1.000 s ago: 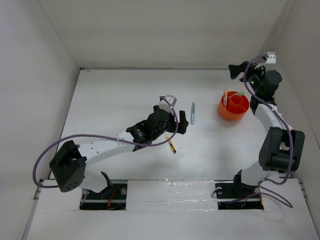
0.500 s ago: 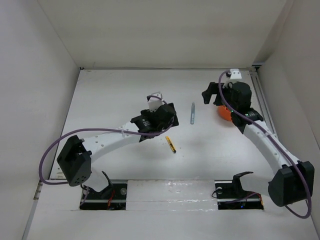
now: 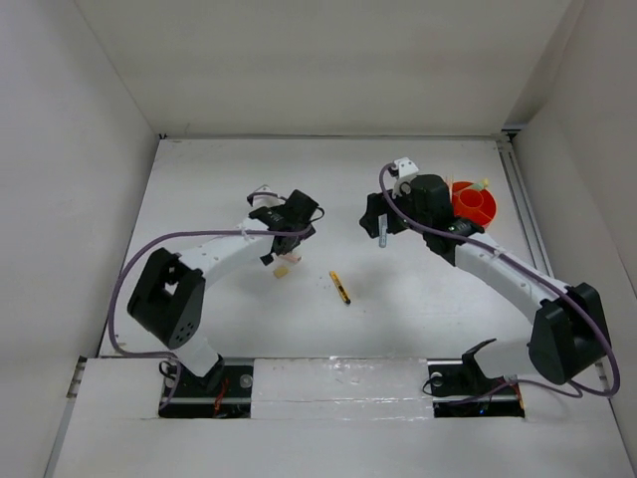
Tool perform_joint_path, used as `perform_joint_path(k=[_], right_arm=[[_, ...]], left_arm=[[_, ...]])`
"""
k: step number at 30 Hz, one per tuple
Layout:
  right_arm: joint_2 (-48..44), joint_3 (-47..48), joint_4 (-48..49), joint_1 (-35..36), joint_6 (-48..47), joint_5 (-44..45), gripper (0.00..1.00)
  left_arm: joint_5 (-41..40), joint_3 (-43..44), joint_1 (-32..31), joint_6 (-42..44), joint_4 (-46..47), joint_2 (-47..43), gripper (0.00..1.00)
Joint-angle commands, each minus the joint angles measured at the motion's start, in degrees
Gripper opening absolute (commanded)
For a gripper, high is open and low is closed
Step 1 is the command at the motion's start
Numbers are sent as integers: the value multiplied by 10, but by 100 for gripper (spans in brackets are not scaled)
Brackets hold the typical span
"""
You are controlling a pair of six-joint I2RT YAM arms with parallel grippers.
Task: Sort the stationery into containers
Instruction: Pick up the stapler from the center of the board.
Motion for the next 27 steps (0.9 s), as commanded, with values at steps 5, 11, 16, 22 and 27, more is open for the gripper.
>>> perform_joint_path(k=[5, 11, 16, 22, 27], right_arm=[[-7, 25, 18, 25, -11, -38, 96], [-2, 25, 24, 30, -16, -51, 95], [3, 25, 29, 30, -16, -56, 95], [3, 20, 34, 30, -16, -68, 94], [-2, 14, 34, 30, -16, -73, 92]], left_arm=[[20, 43, -3, -108, -55, 63, 100], [11, 43, -3, -129, -55, 68, 100], [12, 67, -15, -142, -61, 99, 100], [18, 74, -15, -160, -56, 124, 99], [28, 80, -15, -167, -48, 142, 94]])
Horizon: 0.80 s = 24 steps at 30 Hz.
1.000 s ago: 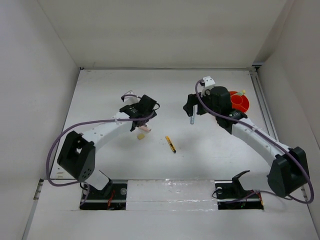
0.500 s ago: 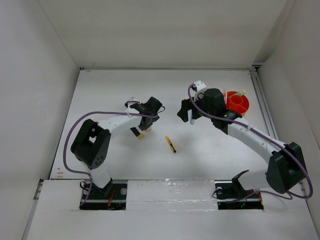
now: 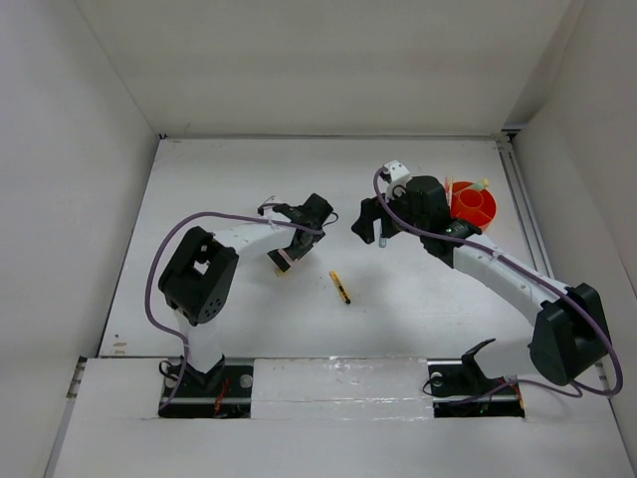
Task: Sort the stationery into containers
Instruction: Pick up the stapler from the center of the board.
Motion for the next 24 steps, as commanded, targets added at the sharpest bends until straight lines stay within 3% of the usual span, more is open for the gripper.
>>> perform_joint_path(k=[1, 5, 8, 11, 14, 21, 22, 24], right_arm=[[-7, 13, 35, 5, -8, -12, 92], [-13, 13, 35, 5, -8, -18, 90], [-13, 13, 40, 0, -8, -18, 90], [-13, 13, 40, 0, -2, -23, 89], [-13, 8, 46, 0, -2, -28, 89], [-18, 2, 51, -5, -2, -40, 88], [-18, 2, 51, -10, -2, -40, 87], [-18, -3, 56, -10, 3, -40, 87]], left_arm=[[-9, 18, 0, -32, -12, 7, 90], [-4, 12, 0, -37, -7, 13, 86], [-4, 12, 0, -37, -6, 19, 76], [-4, 12, 0, -44, -13, 24, 73], [-4, 6, 0, -49, -13, 24, 58], [1, -18, 5, -55, -2, 29, 39], [6, -24, 11, -55, 5, 35, 28], [7, -24, 11, -49, 5, 35, 21]])
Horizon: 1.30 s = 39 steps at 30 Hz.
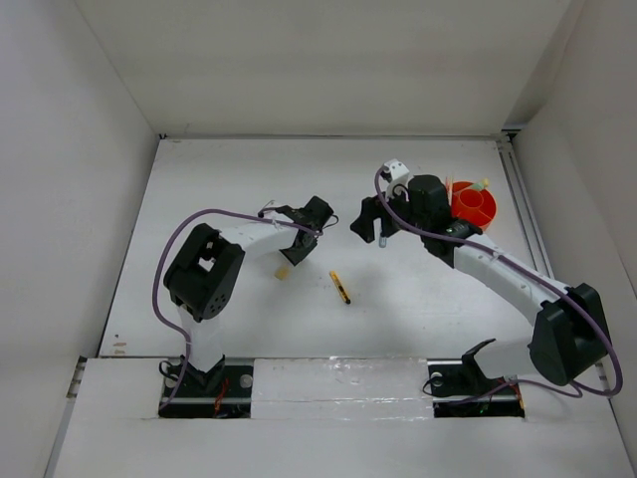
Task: Sort the stationery into containers
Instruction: Pick up the stapler from the center of the board.
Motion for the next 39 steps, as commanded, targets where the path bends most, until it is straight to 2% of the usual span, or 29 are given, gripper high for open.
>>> perform_joint_path(k=[1, 2, 6, 10, 14, 16, 19, 20, 22, 25, 29, 33, 36, 39], right_arm=[[-17, -2, 39, -12, 2, -19, 87], [-17, -2, 39, -17, 2, -27, 87], [-17, -8, 50, -28, 8, -42, 86], [-17, -8, 50, -33, 8, -42, 84], [-17, -13, 62, -55, 25, -53, 84], [-17, -21, 72, -79, 35, -77, 84], [-30, -27, 88, -99, 57, -108, 83], [-37, -27, 88, -99, 57, -108, 83], [-44, -27, 94, -99, 72, -115, 83], [-57, -27, 116, -99, 106, -121, 83], [-68, -33, 137, -105, 174, -133, 83], [-82, -39, 137, -100, 203, -133, 83], [-88, -39, 142, -106, 210, -179, 84], [-102, -44, 142, -113, 224, -184, 84]], left_arm=[[-5, -21, 7, -18, -10, 10, 20], [-5, -21, 7, -18, -10, 16, 20], [-5, -26, 7, 0, 3, 16, 0], [-5, -8, 7, 44, 3, 16, 0], [-47, 4, -12, 114, 28, -8, 0], [-53, -16, -21, 208, 106, -29, 0], [-18, -53, -34, 308, 237, -78, 0], [-7, -84, -42, 366, 272, -92, 0], [20, -114, -56, 409, 358, -135, 0], [46, -162, -90, 505, 435, -184, 0], [29, -183, -155, 603, 522, -213, 0], [60, -198, -188, 645, 565, -248, 0], [60, -203, -214, 654, 596, -278, 0], [60, -216, -228, 668, 613, -302, 0]])
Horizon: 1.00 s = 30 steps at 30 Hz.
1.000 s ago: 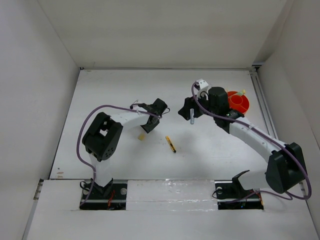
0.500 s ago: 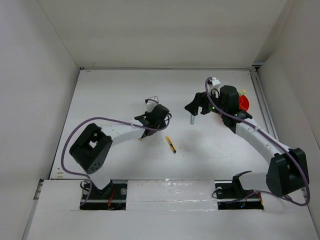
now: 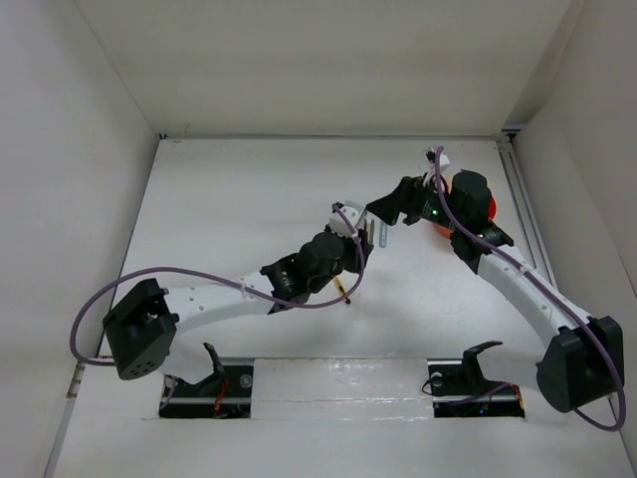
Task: Sort the stationery into containers
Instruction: Pick up the stapler from the center of the board, then place the stapler in the storage box.
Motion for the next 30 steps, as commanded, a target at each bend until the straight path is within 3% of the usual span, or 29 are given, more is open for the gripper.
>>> perform_joint_path(k=[1, 10, 20, 26, 30], right_arm=[[-26, -8, 30, -12, 24, -31, 84], [-26, -8, 11, 15, 29, -60, 80], [-58, -17, 11, 38, 29, -28, 80], [-45, -4, -14, 44, 8, -42, 62], [-25, -4, -14, 49, 3, -61, 61]], left_arm=[[4, -9, -16, 47, 75, -46, 0], [16, -9, -16, 83, 82, -61, 0], [16, -8, -16, 91, 92, -39, 0], [11, -8, -16, 91, 92, -39, 0], [6, -8, -16, 96, 92, -44, 0]])
